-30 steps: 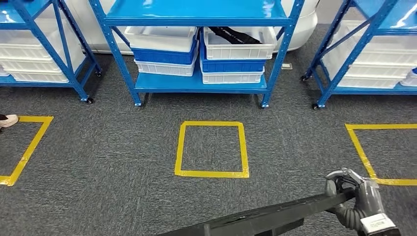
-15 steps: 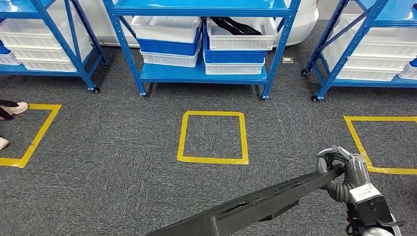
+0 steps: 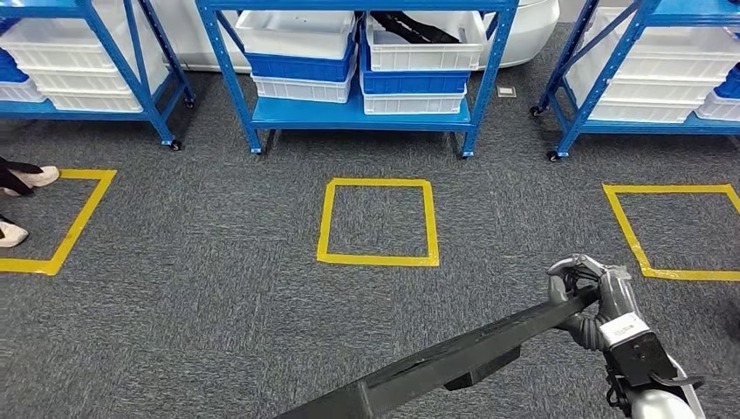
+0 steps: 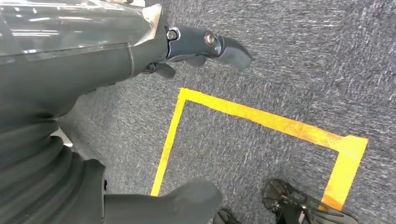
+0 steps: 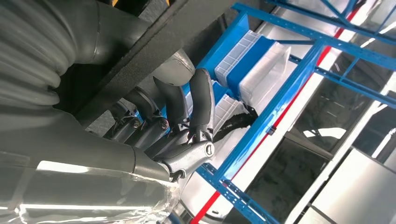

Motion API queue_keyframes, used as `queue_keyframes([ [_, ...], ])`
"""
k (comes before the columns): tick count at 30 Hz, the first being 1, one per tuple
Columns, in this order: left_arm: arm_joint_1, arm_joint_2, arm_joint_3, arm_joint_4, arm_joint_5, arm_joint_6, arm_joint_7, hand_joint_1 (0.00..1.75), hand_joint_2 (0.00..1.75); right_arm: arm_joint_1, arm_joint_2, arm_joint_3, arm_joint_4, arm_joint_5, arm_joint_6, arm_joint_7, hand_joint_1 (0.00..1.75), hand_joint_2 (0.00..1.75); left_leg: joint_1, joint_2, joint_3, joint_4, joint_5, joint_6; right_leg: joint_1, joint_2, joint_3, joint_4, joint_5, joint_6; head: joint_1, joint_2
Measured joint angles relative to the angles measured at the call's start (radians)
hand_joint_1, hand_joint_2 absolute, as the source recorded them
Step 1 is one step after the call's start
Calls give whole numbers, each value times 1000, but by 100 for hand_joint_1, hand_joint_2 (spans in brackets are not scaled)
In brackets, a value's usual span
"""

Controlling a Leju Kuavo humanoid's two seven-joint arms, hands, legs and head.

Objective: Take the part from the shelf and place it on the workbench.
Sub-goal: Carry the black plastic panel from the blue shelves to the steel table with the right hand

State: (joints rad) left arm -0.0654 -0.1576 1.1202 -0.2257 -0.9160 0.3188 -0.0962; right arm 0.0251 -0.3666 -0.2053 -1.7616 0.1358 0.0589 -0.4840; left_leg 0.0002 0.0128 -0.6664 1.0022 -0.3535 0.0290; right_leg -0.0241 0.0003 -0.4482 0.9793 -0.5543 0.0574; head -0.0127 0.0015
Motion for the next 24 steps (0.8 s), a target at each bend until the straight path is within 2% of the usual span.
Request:
queue_keyframes([
  [1,1,0,2,0,1,0,0,0,175,-1,1,5,2,2,-1,0,175,175,2,0,-3,1,6,-3,-3,-1,-10,2,4,-12,-2,0],
  [2,1,0,3,0,2,1,0,0,175,-2,2,11,4,3,-1,0,175,175,6,-1,-8,7,-2,-6,-6,-3,-17,4,11,-25,-5,0],
  [3,2,0,4,0,2,1,0,0,175,-4,3,16,6,3,-1,-1,175,175,11,-2,-18,27,-29,-11,-8,-5,-26,4,20,-39,-6,0],
  [4,3,0,5,0,3,1,0,0,175,-5,3,19,7,3,-1,-2,175,175,13,-4,-33,67,-73,-16,-8,-7,-38,4,31,-51,-7,0],
  [5,3,-1,7,0,3,1,0,0,175,-6,3,21,7,3,0,-3,175,175,14,-6,-52,128,-130,-19,-7,-8,-50,4,41,-59,-8,0],
  [6,3,-2,8,0,3,1,0,0,175,-5,3,23,7,2,1,-5,175,175,14,-7,-72,200,-180,-22,-6,-8,-61,5,52,-62,-8,0],
  [7,3,-3,9,0,3,1,0,0,175,-4,3,24,7,2,3,-7,175,175,14,-8,-85,265,-210,-24,-4,-8,-73,6,63,-62,-9,0],
  [8,3,-3,10,0,3,1,0,0,175,-2,3,26,7,1,5,-9,175,175,14,-8,-85,304,-217,-24,-3,-8,-84,6,72,-61,-9,0],
  [9,3,-3,11,0,3,1,0,0,175,-1,3,27,7,0,6,-10,175,175,14,-9,-65,304,-205,-22,-3,-7,-93,7,81,-58,-10,0],
  [10,3,-3,12,0,3,0,-1,0,175,0,3,28,7,0,8,-10,175,175,14,-9,-24,263,-183,-19,-2,-6,-101,7,88,-55,-10,0],
  [12,2,-3,13,0,3,-1,-3,0,175,0,1,29,7,-2,9,-11,175,175,12,-13,95,106,-153,-7,0,-5,-110,8,98,-47,-10,0],
  [13,1,-3,13,0,3,-1,-4,0,175,-1,0,29,7,-3,10,-11,175,175,11,-15,140,41,-151,-3,2,-6,-112,8,102,-41,-9,0],
  [14,1,-3,14,0,3,-2,-6,0,175,-3,-1,30,7,-3,12,-11,175,175,8,-16,167,0,-154,1,4,-7,-113,8,107,-35,-10,0],
  [16,0,-4,16,0,3,-3,-8,0,175,-6,-2,32,7,-2,18,-12,175,175,2,-15,171,-18,-153,7,6,-8,-115,6,116,-20,-9,0],
  [17,0,-4,16,0,3,-3,-9,0,175,-8,-2,33,7,-2,20,-12,175,175,-1,-14,169,-22,-150,8,8,-8,-118,4,117,-17,-9,0],
  [20,0,-6,18,0,4,-4,-10,0,175,-11,-2,35,9,2,24,-13,175,175,-10,-13,163,-31,-140,4,12,-7,-130,-3,120,-29,-5,0],
  [21,1,-6,18,0,4,-5,-10,0,175,-12,-2,36,9,4,24,-13,175,175,-13,-14,161,-31,-137,6,11,-6,-132,-5,124,-33,-5,0],
  [24,1,-6,19,0,3,-5,-10,0,175,-12,-2,37,10,7,25,-13,175,175,-18,-14,153,-28,-129,19,7,-5,-130,-10,140,-24,-4,0],
])
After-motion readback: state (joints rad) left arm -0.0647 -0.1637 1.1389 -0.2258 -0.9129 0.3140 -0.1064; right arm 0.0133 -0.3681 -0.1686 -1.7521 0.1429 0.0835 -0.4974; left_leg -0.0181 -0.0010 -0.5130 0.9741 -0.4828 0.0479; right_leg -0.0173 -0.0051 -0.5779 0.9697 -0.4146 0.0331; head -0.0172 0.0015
